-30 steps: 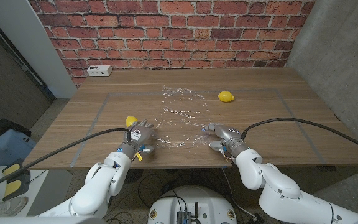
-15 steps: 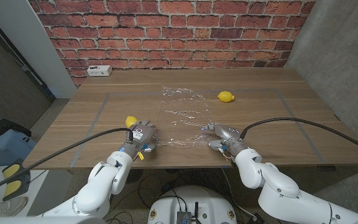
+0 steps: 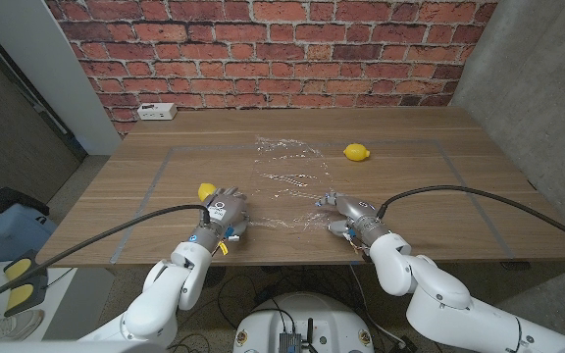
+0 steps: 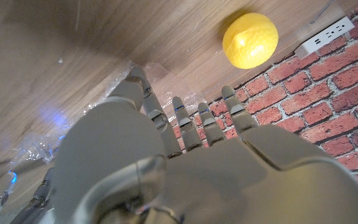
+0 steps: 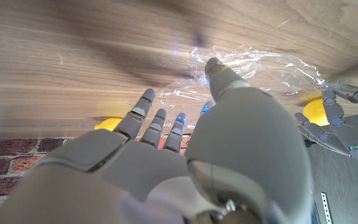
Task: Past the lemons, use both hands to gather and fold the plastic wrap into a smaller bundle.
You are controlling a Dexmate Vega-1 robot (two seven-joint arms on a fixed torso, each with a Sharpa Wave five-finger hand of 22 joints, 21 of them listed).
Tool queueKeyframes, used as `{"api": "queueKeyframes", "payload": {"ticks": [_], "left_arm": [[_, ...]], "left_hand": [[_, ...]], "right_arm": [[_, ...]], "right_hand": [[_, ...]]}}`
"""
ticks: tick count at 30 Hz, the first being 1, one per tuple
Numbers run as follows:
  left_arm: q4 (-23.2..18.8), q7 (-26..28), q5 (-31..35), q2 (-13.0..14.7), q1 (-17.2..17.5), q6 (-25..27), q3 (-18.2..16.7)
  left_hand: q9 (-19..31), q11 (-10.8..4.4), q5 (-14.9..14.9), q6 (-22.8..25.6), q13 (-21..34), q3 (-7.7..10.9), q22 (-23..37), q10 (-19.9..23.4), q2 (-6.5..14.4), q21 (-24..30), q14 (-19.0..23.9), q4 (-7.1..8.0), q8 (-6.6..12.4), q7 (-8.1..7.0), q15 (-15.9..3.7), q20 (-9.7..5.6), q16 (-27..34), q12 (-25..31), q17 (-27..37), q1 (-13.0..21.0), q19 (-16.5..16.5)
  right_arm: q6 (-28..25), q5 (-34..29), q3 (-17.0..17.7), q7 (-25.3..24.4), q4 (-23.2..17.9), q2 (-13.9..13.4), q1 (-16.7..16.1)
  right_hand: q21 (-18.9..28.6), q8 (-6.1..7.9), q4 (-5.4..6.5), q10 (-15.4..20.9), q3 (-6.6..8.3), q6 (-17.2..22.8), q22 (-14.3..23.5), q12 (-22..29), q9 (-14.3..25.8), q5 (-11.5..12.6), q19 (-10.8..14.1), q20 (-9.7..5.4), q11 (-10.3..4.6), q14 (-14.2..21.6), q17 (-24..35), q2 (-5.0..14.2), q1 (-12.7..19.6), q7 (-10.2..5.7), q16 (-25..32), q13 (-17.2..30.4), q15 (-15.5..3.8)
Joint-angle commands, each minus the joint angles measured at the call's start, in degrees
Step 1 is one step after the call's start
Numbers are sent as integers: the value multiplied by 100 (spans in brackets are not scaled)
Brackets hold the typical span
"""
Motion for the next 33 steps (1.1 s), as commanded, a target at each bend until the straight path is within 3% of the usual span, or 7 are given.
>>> {"api": "queueKeyframes", "payload": {"ticks": [1, 14, 18, 20, 23, 25, 33], "left_arm": [[51, 593, -119, -130, 79, 66, -54], [39, 649, -162, -138, 27, 143, -42], [37, 621, -160, -132, 3, 169, -26], [32, 619, -175, -134, -2, 178, -26], [24, 599, -162, -123, -10, 199, -15], [17, 605, -163, -122, -10, 213, -15], [-68, 648, -148, -153, 72, 361, -35]], "left_hand": [[36, -26, -30, 33, 33, -32, 34, 92, 61, 41, 106, 7, 21, 84, -296, -17, 32, 36, 19, 31, 81], [125, 37, -36, 4, 44, -60, 39, 125, 136, 39, 153, 4, 17, 269, -313, -16, 0, 5, 17, 102, 99], [170, 43, -35, -35, 49, -66, 41, 131, 170, 38, 154, 6, 17, 361, -320, -18, -14, -5, 17, 124, 103], [186, 48, -34, -32, 50, -67, 42, 133, 181, 38, 157, 5, 25, 389, -315, -19, -18, -9, 16, 134, 104], [213, 64, -34, -42, 53, -71, 42, 127, 197, 39, 156, 4, 31, 391, -316, -23, -26, -18, 16, 149, 111], [231, 67, -35, -53, 54, -74, 43, 124, 206, 38, 155, 3, 34, 398, -310, -21, -31, -24, 15, 158, 111], [423, 152, -16, -156, 80, -85, 52, 21, 373, 35, 129, 41, 94, 601, -253, 13, -63, -96, 24, 222, 113]], "right_arm": [[112, 135, -22, 189, 189, 27, 156], [-82, -25, -322, 570, 476, 110, 563], [10, -14, -322, 443, 597, 155, 547], [161, 29, -258, 246, 661, 166, 462], [586, 142, -69, -258, 759, 162, 227], [752, 123, 3, -535, 802, 178, 107], [1037, 273, 353, -1058, 746, 221, -284]], "right_hand": [[-5, 93, 6, 73, -70, 316, 28, 48, 22, 52, 9, -3, -24, 21, 8, 31, 101, 0, 36, 11, -389], [0, 53, 48, 35, -176, 381, 29, 35, 8, 41, 1, 6, 16, 1, 15, 49, 102, -3, 44, 11, -374], [29, 182, 104, 266, -347, 932, 29, 116, 9, 47, 60, 1, 97, 65, 15, 76, 51, 270, 82, 12, -388], [44, 320, 104, 382, -435, 1433, 28, 132, 26, 52, 108, -14, 61, 161, 10, 120, 79, 442, 118, 10, -423], [100, 612, 92, 855, -560, 2382, 31, 230, 77, 29, 285, -51, 11, 451, 8, 265, 180, 714, 219, 9, -503], [125, 752, 71, 1144, -608, 2789, 35, 282, 102, 0, 371, -67, -15, 620, 20, 346, 268, 850, 283, 9, -636], [170, 759, 87, 1376, -667, 2853, 41, 315, 113, -28, 504, -90, -5, 781, 45, 417, 292, 928, 358, 10, -736]]}}
